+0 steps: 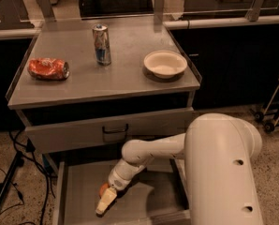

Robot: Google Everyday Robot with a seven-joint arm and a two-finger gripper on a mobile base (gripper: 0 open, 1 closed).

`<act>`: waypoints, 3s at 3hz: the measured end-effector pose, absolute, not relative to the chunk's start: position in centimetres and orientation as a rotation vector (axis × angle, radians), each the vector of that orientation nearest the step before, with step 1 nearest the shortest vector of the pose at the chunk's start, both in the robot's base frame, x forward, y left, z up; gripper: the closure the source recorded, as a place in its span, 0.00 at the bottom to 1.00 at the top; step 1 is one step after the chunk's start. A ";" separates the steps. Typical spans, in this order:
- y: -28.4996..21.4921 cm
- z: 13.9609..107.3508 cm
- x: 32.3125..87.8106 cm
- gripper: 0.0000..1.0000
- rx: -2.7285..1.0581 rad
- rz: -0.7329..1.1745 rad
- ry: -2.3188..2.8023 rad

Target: Pick orange from middle drawer and place on counter

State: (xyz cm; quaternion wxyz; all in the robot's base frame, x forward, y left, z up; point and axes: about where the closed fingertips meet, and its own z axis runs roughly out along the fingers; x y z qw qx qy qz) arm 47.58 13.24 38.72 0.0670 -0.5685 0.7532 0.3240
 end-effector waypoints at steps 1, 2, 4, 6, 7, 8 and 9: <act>13.2 38.7 47.6 0.42 -1.714 0.977 2.271; 13.2 38.7 47.6 0.66 -1.714 0.977 2.271; 13.2 38.7 47.6 1.00 -1.714 0.977 2.271; 12.5 40.3 47.4 1.00 -1.682 0.965 2.272; 11.2 41.9 47.3 1.00 -1.633 0.948 2.285; 9.6 44.4 47.2 1.00 -1.591 0.925 2.296; 7.8 48.6 46.8 1.00 -1.555 0.886 2.290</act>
Offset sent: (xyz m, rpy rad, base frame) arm 0.0000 0.0000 0.0000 0.0000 0.0000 0.0000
